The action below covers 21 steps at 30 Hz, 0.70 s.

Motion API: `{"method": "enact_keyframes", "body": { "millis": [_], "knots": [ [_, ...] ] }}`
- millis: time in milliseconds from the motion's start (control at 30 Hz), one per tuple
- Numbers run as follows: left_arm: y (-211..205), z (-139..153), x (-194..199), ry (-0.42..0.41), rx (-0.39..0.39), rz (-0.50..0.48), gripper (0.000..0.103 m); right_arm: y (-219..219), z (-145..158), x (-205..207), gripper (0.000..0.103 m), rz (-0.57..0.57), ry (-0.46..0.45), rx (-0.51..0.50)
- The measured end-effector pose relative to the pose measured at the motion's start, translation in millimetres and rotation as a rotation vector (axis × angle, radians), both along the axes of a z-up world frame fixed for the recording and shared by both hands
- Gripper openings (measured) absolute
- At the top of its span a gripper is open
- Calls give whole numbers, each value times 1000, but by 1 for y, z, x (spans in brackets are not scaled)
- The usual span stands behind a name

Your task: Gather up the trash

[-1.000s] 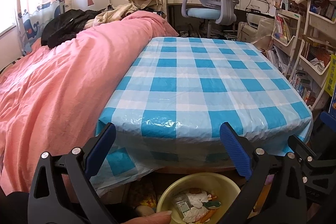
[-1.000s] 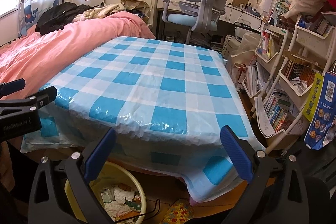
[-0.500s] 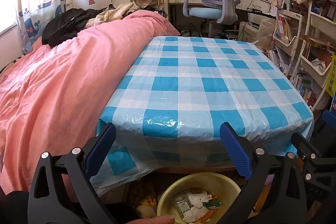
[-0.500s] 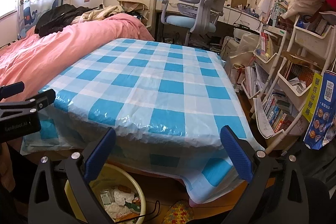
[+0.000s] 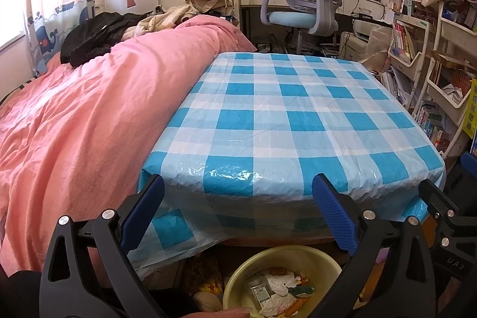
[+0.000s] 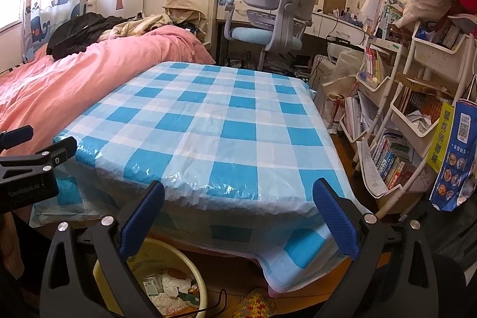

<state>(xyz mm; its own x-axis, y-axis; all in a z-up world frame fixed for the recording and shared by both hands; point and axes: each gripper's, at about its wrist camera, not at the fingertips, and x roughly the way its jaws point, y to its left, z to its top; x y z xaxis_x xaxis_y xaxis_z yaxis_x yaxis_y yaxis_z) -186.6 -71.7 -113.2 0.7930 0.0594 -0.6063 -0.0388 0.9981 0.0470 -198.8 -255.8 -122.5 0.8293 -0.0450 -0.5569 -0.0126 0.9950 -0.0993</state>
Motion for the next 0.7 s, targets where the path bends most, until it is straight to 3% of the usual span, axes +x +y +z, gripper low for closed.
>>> {"method": "enact_keyframes", "body": {
  "millis": [700],
  "knots": [
    [0,4,-1,-10,1,-2,96,0,-1,-1,95,0,0,-1]
  ]
}}
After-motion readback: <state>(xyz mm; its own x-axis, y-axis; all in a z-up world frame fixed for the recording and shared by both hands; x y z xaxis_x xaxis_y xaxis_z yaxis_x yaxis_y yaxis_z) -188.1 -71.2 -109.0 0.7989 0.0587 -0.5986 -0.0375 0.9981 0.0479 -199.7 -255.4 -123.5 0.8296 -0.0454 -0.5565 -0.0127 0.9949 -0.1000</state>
